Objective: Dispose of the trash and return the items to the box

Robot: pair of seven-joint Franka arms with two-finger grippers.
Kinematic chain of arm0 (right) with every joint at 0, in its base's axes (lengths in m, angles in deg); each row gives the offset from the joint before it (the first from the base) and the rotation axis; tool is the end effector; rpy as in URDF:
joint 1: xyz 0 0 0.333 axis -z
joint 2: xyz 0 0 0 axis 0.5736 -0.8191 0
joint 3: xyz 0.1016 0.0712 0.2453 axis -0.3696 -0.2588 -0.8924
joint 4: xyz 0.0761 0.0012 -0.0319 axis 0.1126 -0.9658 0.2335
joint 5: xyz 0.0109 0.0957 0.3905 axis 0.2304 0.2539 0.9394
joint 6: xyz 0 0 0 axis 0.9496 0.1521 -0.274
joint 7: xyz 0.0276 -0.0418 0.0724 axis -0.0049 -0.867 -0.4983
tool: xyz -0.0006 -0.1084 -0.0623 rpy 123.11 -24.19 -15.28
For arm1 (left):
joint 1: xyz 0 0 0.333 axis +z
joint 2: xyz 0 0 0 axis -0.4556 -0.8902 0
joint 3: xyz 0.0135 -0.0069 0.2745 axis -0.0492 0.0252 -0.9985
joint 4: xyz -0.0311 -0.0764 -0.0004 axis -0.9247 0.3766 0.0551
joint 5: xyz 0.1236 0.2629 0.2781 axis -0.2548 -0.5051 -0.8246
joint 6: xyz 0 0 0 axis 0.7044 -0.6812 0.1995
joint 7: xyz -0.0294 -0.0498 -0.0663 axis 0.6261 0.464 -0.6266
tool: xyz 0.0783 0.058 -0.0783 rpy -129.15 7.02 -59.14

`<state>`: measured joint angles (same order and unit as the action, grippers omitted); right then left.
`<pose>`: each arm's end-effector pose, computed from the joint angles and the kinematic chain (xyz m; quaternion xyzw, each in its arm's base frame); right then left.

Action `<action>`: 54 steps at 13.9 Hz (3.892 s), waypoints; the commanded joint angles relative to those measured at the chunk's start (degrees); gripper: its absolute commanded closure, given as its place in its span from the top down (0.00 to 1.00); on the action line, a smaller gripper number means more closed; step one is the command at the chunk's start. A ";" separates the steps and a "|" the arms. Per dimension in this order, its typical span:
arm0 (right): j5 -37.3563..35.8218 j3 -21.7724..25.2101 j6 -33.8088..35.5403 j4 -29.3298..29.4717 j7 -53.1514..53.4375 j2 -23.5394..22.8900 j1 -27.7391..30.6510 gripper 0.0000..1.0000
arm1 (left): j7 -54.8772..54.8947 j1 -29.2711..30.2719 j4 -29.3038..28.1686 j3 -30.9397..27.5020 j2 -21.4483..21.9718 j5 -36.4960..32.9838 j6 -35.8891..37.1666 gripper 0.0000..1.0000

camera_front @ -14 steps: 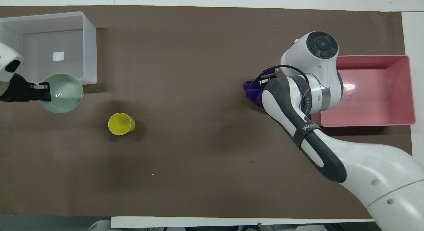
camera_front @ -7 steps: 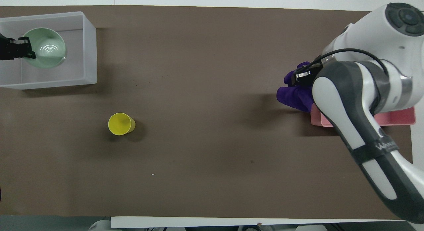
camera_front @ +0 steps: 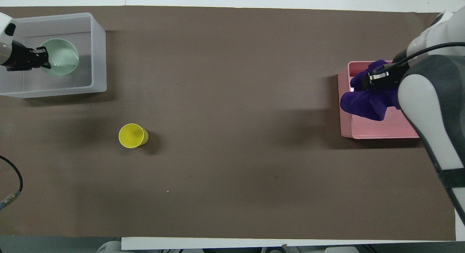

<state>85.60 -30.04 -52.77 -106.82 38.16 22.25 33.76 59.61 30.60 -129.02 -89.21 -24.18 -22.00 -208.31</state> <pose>0.5860 0.0046 0.4620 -0.9984 -0.0439 0.0322 0.0141 0.6684 0.0821 0.2837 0.9896 0.1391 0.0323 0.0141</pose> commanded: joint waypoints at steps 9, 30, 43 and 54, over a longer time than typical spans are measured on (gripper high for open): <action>-0.69 -0.50 -21.02 -20.60 -7.70 0.61 11.08 0.00 | -4.17 -5.68 -2.95 0.64 14.14 0.69 10.70 1.00; 0.28 -1.65 2.49 -2.00 -3.48 2.90 -0.42 0.99 | -16.32 -21.69 -38.75 0.90 33.32 0.33 0.52 0.00; 0.28 -1.12 20.17 7.16 -3.48 5.97 0.37 0.99 | -13.06 -4.29 1.79 0.37 9.52 -0.98 3.83 0.00; -0.51 -1.03 18.60 3.91 -1.73 7.91 0.54 0.99 | -11.48 -1.91 -5.24 0.55 6.24 -1.42 -3.93 1.00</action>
<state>85.53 -30.93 -32.35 -100.71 35.09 28.56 33.86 48.01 29.63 -132.12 -88.78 -20.67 -22.57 -210.96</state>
